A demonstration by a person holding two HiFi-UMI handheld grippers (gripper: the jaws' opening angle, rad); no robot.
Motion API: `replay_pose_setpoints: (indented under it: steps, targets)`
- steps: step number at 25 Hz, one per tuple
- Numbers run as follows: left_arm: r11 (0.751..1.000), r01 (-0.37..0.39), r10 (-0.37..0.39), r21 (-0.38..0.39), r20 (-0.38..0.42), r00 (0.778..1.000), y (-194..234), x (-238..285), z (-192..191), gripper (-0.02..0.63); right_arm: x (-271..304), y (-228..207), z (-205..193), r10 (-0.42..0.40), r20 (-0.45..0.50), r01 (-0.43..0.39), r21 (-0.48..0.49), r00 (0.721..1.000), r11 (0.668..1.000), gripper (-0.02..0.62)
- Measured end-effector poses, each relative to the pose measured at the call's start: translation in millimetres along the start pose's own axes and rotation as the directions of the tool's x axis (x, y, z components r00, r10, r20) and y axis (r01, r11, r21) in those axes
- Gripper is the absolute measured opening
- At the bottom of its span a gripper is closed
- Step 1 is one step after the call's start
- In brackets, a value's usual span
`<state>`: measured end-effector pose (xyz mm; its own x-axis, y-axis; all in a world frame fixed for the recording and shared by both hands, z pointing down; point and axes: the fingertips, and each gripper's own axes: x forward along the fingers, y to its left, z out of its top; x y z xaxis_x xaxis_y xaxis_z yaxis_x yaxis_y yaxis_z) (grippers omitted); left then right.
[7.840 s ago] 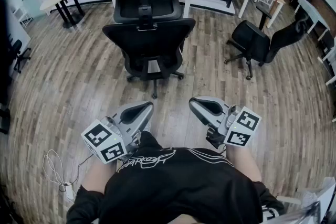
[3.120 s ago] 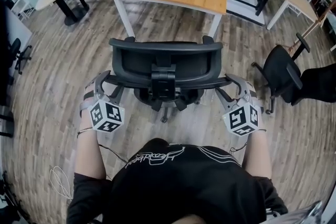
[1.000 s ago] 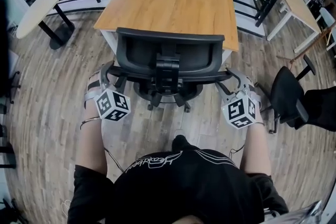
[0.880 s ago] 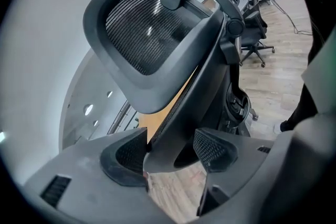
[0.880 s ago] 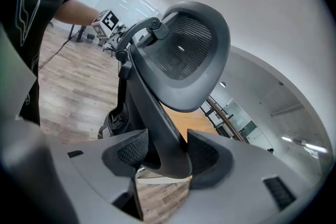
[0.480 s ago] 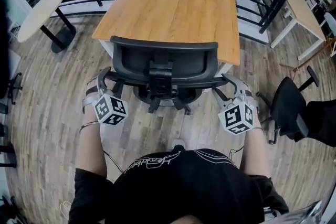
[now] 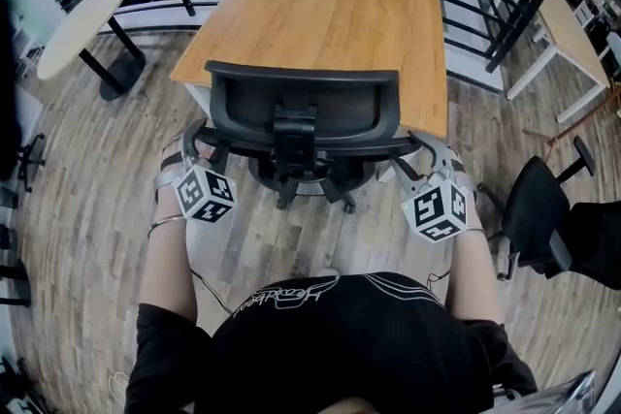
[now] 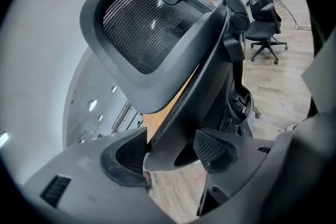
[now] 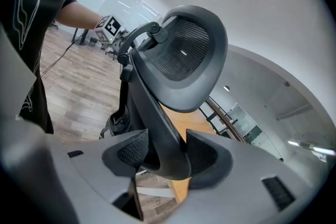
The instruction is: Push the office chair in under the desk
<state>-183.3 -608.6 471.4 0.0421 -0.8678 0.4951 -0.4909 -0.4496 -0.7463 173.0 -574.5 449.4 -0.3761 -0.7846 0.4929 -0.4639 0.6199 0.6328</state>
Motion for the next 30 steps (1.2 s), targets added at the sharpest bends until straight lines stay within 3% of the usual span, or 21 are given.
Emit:
replay_pose_setpoints:
  steps: [9, 30]
  targets:
    - [1.0, 0.001, -0.002, 0.013, 0.025, 1.0, 5.4, 19.6, 2.3, 0.265, 14.8, -5.7, -2.9, -0.028, -0.003, 0.028, 0.013, 1.0, 1.0, 0.25]
    - [0.995, 0.046, -0.055, 0.084, 0.118, 0.992, 86.9, 126.6, 1.7, 0.264, 88.5, -37.4, 36.8, -0.077, -0.115, 0.088, 0.086, 0.99, 0.992, 0.25]
